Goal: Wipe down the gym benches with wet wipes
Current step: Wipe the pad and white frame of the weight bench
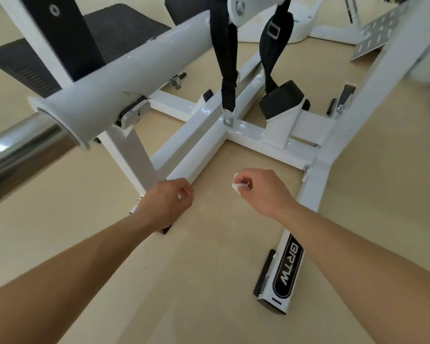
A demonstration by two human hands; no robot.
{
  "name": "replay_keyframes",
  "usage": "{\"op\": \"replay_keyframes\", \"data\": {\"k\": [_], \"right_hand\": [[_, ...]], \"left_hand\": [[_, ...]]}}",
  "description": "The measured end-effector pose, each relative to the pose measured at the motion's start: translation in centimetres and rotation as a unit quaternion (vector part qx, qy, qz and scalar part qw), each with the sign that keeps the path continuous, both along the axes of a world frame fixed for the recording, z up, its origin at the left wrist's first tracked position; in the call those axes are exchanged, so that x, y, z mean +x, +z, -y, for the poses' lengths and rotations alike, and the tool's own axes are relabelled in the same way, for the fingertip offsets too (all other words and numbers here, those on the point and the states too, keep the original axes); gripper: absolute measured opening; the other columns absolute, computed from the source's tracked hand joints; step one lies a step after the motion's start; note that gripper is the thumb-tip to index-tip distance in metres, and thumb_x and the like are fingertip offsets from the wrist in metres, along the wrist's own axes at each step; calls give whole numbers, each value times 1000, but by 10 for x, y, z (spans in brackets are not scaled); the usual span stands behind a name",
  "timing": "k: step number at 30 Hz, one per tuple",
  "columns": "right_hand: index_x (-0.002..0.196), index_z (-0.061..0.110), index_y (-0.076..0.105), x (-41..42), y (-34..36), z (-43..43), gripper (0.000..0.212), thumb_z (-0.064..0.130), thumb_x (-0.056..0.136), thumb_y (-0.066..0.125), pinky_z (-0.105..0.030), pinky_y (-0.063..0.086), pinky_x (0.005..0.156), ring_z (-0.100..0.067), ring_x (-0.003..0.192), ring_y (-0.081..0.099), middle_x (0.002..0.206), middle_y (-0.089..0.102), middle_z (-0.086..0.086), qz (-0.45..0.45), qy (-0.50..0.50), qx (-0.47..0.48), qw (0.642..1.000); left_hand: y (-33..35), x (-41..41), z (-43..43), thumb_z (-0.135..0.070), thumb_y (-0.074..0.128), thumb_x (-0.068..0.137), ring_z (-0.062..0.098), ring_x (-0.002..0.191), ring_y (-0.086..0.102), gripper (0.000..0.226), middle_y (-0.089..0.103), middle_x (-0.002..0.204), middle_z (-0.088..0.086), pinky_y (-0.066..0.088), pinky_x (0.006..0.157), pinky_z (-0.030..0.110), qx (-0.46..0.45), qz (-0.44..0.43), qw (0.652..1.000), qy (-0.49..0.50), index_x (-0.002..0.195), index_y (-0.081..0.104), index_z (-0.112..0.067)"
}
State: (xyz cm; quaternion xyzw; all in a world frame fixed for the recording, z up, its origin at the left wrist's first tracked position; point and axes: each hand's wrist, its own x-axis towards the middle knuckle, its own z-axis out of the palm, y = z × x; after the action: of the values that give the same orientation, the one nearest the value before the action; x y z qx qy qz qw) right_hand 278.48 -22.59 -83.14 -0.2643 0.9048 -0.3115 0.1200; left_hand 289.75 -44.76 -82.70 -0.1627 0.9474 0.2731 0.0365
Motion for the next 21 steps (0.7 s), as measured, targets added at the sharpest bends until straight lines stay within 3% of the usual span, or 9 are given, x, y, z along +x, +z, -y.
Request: {"op": "replay_keyframes", "data": {"k": [5,8,12,15,21], "right_hand": [[95,30,67,-20,30,-59,14,22,96,56,-31,52,77,-9,90,61,101,67,13,-26,24,105,994],[103,29,69,-27,47,-93,18,21,97,54,-27,46,72,-7,89,58,102,66,15,-41,18,148,988],[100,30,68,-34,62,-130,17,20,95,55,-31,52,77,-12,88,61,99,65,14,-30,-24,142,989],[102,24,69,-25,70,-153,17,16,96,55,-31,52,80,-12,87,59,95,63,13,-1,-66,133,989],[106,23,69,11,103,-164,19,17,95,55,-32,52,82,-15,92,61,107,68,9,44,-62,156,985]], "left_hand": [[24,-53,-36,-43,57,96,13,103,58,25,60,116,-14,50,90,33,-63,72,990,-100,118,59,-31],[40,-83,-64,-45,56,97,15,109,57,31,60,121,-9,50,93,35,-94,72,983,-142,125,56,-30],[59,-107,-99,-44,56,98,18,109,58,36,60,123,-6,51,95,38,-106,63,978,-167,130,52,-27],[72,-104,-123,-42,57,98,19,108,58,39,59,122,-4,51,92,37,-86,78,980,-163,133,49,-25],[107,-73,-150,-42,56,99,19,113,57,44,56,130,-4,49,94,36,-77,126,971,-188,137,47,-24]]}}
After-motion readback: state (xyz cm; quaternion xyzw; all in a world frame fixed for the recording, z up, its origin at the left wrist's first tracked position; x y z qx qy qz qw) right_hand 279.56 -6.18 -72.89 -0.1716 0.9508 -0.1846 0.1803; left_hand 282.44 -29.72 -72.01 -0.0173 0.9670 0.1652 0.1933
